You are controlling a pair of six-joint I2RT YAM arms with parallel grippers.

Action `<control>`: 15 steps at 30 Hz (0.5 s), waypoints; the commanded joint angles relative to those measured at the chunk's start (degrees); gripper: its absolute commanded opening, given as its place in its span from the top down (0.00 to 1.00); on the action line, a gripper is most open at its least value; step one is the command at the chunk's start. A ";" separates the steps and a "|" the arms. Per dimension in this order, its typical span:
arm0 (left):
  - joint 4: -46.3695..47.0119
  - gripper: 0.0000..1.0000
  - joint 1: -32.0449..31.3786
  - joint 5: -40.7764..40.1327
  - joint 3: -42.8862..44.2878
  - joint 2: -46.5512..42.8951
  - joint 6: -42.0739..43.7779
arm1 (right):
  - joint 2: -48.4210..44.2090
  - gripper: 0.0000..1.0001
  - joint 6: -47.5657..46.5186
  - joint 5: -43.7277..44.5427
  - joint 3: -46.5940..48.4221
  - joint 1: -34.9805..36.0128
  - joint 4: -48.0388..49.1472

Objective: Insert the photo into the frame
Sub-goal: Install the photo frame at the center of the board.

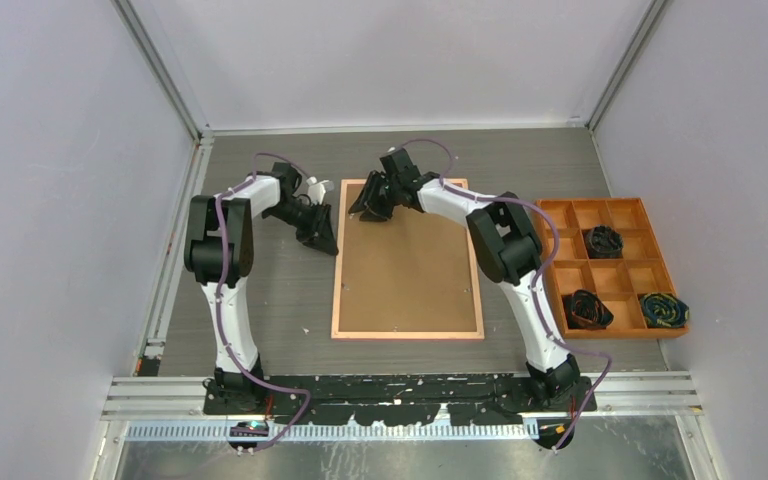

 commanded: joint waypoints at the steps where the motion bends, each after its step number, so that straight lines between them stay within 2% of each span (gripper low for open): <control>1: 1.17 0.80 -0.36 0.29 0.21 0.04 0.50 | 1.68 0.58 0.72 -0.34 3.16 -0.05 -0.27; 15: 0.93 0.83 -0.62 -0.13 -0.18 -0.42 1.41 | 6.11 0.64 3.21 -1.75 6.90 -0.07 0.64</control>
